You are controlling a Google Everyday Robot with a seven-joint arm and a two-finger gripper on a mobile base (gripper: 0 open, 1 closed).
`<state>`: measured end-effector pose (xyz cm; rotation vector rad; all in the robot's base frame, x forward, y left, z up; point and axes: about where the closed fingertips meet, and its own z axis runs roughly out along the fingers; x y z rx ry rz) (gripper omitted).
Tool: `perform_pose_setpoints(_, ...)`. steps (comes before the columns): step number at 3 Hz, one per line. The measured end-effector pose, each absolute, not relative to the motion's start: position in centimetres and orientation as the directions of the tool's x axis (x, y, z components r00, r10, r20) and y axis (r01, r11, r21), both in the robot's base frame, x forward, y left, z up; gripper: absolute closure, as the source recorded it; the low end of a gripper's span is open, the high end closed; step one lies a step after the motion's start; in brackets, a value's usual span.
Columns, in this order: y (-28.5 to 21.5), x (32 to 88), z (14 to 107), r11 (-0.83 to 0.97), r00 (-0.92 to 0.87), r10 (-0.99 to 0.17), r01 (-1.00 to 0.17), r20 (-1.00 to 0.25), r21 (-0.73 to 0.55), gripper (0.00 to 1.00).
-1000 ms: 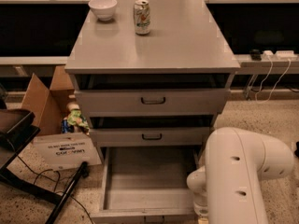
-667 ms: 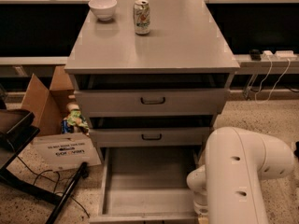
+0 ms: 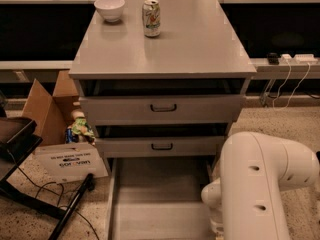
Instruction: Open bottom drawer
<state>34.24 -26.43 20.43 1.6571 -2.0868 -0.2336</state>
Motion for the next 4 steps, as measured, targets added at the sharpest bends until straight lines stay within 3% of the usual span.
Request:
perform_pose_setpoints(1, -26.4, 34.4, 20.4, 0.259, -0.167, -0.954, -0.876, 0.249, 0.408, 0.86)
perform_pose_setpoints(3, -26.1, 35.1, 20.7, 0.237, -0.146, -0.96, -0.88, 0.239, 0.413, 0.39)
perform_pose_setpoints(4, -25.9, 39.0, 24.0, 0.199, -0.112, -0.965, -0.902, 0.236, 0.383, 0.16)
